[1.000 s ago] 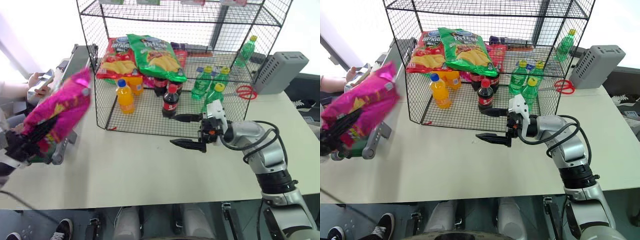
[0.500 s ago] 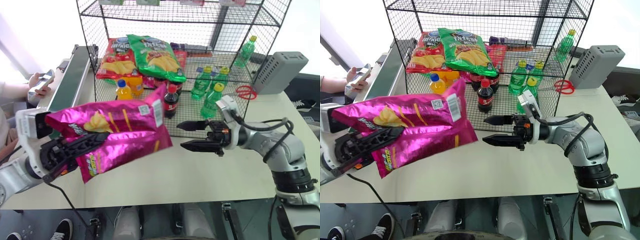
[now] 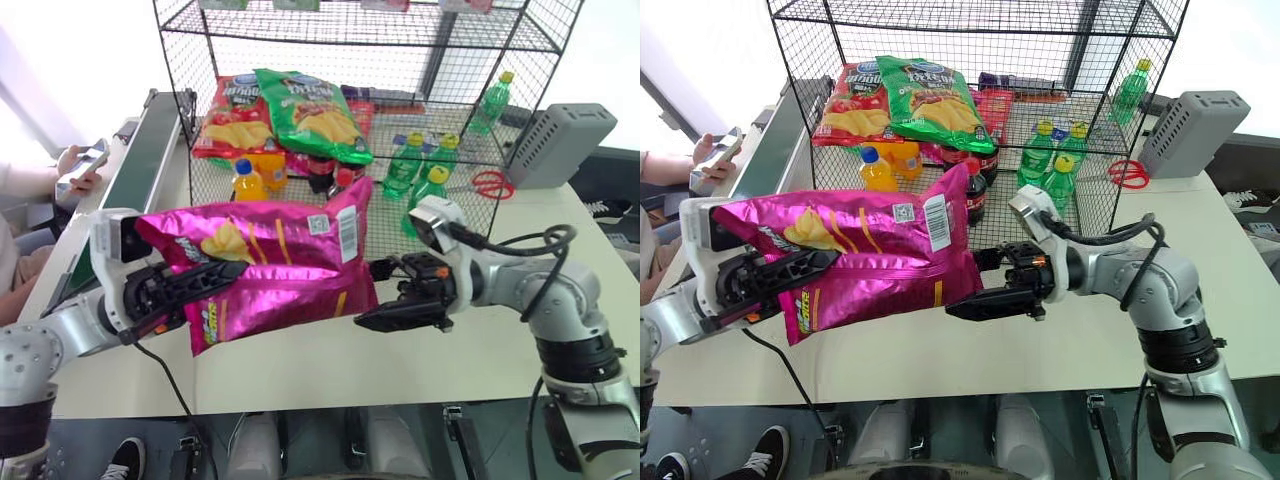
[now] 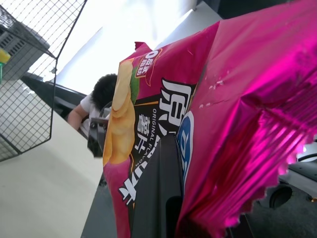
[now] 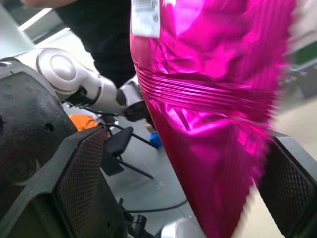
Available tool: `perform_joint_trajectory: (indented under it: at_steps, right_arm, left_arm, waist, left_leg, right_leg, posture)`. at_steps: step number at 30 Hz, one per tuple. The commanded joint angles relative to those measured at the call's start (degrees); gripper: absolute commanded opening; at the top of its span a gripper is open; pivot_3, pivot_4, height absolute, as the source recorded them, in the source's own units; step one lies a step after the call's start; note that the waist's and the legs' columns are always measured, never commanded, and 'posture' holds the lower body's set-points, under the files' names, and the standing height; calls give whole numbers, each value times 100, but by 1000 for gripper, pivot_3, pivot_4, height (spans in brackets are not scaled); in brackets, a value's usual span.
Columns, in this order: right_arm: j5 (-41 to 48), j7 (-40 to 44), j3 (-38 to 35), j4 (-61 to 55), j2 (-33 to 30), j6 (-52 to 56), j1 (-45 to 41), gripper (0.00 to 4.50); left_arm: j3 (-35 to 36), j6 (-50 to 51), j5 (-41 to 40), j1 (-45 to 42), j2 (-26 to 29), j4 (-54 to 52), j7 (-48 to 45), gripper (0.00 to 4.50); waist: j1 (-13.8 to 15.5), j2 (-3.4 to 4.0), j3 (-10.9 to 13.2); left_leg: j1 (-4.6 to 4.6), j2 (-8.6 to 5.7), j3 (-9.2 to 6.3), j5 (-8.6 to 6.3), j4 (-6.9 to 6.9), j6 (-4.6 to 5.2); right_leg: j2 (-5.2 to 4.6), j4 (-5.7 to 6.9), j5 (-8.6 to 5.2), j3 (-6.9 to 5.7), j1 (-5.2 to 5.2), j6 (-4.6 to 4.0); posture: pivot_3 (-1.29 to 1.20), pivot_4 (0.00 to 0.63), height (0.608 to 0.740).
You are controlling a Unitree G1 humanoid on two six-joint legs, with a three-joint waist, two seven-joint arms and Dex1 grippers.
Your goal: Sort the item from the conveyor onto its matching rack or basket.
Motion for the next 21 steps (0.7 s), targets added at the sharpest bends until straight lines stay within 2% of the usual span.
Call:
perform_joint_trajectory:
  at_steps: [1, 4, 6, 8, 14, 16, 17, 19, 21]
  right_arm:
    - [-111, 37, 11, -86, 100, -233, -165, 4500]
    - [-109, 157, 34, -105, 85, -254, -181, 4500]
    - [-121, 172, 20, -80, 76, -254, -199, 3984]
    - [-118, 183, -5, -67, 72, -252, -201, 3192]
    - [-203, 158, -19, -106, 35, -299, -136, 280]
    - [-321, 176, 3, -107, 3, -398, -105, 261]
    - [-406, 180, 6, -102, -9, -480, -87, 261]
    - [-474, 177, -60, -64, -20, -569, -52, 261]
    - [-702, 159, -106, -81, -109, -804, 26, 261]
  left_arm:
    - [94, 85, 64, -102, -23, 39, -40, 62]
    - [152, 89, 224, -121, -29, 72, -75, 62]
    - [200, 67, 328, -128, -50, 93, -77, 0]
    - [215, 72, 428, -145, -56, 134, -89, 0]
    - [251, -50, 733, -238, -238, 199, -20, 0]
    - [264, -186, 1051, -249, -277, 153, 46, 0]
    - [279, -133, 1054, -239, -254, 174, 74, 269]
    - [330, -64, 1012, -223, -230, 200, 88, 889]
    - [401, -174, 1169, -198, -257, 152, 104, 1898]
  waist:
    - [8, 0, 0]
    - [9, 0, 0]
    - [14, 0, 0]
    - [11, 0, 0]
    - [11, 0, 0]
    - [12, 0, 0]
    - [12, 0, 0]
    - [8, -1, 0]
    - [11, -1, 0]
  left_leg:
    - [-1, 0, 1, 0, 0, 0]
    - [-4, -1, 2, 0, 0, 0]
    - [-5, -1, 0, 0, 0, 0]
    - [-5, -1, 1, 0, 0, 0]
    - [-5, -1, 1, 0, 0, 0]
    - [-5, -1, 1, 0, 0, 0]
    - [-5, -1, 1, 0, 0, 0]
    - [-6, -1, 1, 0, 0, 0]
    - [-6, -1, 1, 0, 0, 0]
  right_leg:
    - [-1, -1, 0, 0, 0, 0]
    - [-2, -5, 0, 0, 0, 1]
    - [-2, -6, 0, -1, 0, 1]
    - [-3, -7, 0, -1, 0, 1]
    - [-3, -7, 0, -1, 0, 1]
    - [-3, -7, 0, -1, 0, 1]
    - [-3, -7, 0, -1, -1, 1]
    - [-3, -7, 0, -1, -1, 1]
    - [-2, -7, 0, -1, -2, 1]
  posture:
    - [0, 150, 740]
    - [0, 150, 740]
    - [0, 150, 740]
    - [0, 150, 740]
    - [0, 150, 740]
    - [0, 150, 740]
    - [0, 150, 740]
    - [0, 150, 740]
    - [0, 150, 740]
